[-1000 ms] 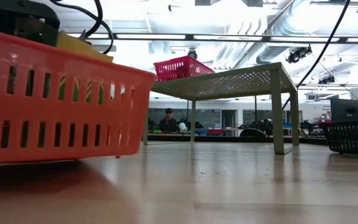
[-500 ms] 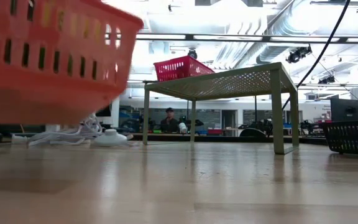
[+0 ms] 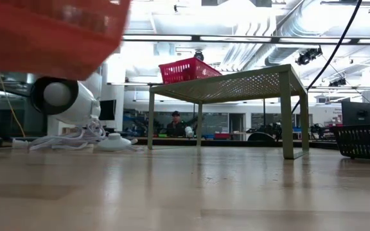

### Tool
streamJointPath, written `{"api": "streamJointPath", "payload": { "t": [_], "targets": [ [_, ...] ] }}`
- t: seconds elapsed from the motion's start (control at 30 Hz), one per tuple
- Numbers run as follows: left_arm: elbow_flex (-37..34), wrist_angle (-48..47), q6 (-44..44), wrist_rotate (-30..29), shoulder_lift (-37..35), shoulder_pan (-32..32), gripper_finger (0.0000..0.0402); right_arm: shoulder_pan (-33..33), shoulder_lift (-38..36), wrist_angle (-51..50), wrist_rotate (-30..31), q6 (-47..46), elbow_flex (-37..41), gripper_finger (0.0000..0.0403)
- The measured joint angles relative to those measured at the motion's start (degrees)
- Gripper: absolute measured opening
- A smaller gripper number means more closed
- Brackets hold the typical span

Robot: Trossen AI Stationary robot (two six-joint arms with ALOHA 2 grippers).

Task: Pick & Place Office Desk Supplies
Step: Put the orange bin into the shelf

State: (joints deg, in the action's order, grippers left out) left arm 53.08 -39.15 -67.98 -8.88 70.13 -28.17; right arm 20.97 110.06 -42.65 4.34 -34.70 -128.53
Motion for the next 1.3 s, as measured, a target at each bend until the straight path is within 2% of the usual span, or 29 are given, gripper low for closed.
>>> {"api": "streamJointPath", "payload": {
  "t": [0.13, 0.3, 0.43, 0.7, 1.3],
  "targets": [
    [1.32, -0.99, 4.44, 1.08, 0.00, 4.66, 0.0000, 0.02, 0.00, 0.00, 0.00, 0.00, 0.00, 0.0030],
    [1.55, -0.96, 12.01, 6.13, 0.00, 11.83, 0.0000, 0.01, 0.00, 0.00, 0.00, 0.00, 0.00, 0.0030],
    [1.55, -0.94, 17.20, 8.77, 0.00, 15.15, 0.0000, 0.00, 0.00, 0.00, 0.00, 0.00, 0.00, 0.0030],
    [1.55, -0.77, 22.51, 14.63, 0.00, 18.31, 0.0000, 0.00, 0.00, 0.00, 0.00, 0.00, 0.00, 0.0030],
    [1.55, -0.59, 27.18, 14.56, 0.00, 20.26, 0.0000, 0.02, 0.00, 0.04, 0.12, 0.18, 0.00, 0.0030]
  ]
}}
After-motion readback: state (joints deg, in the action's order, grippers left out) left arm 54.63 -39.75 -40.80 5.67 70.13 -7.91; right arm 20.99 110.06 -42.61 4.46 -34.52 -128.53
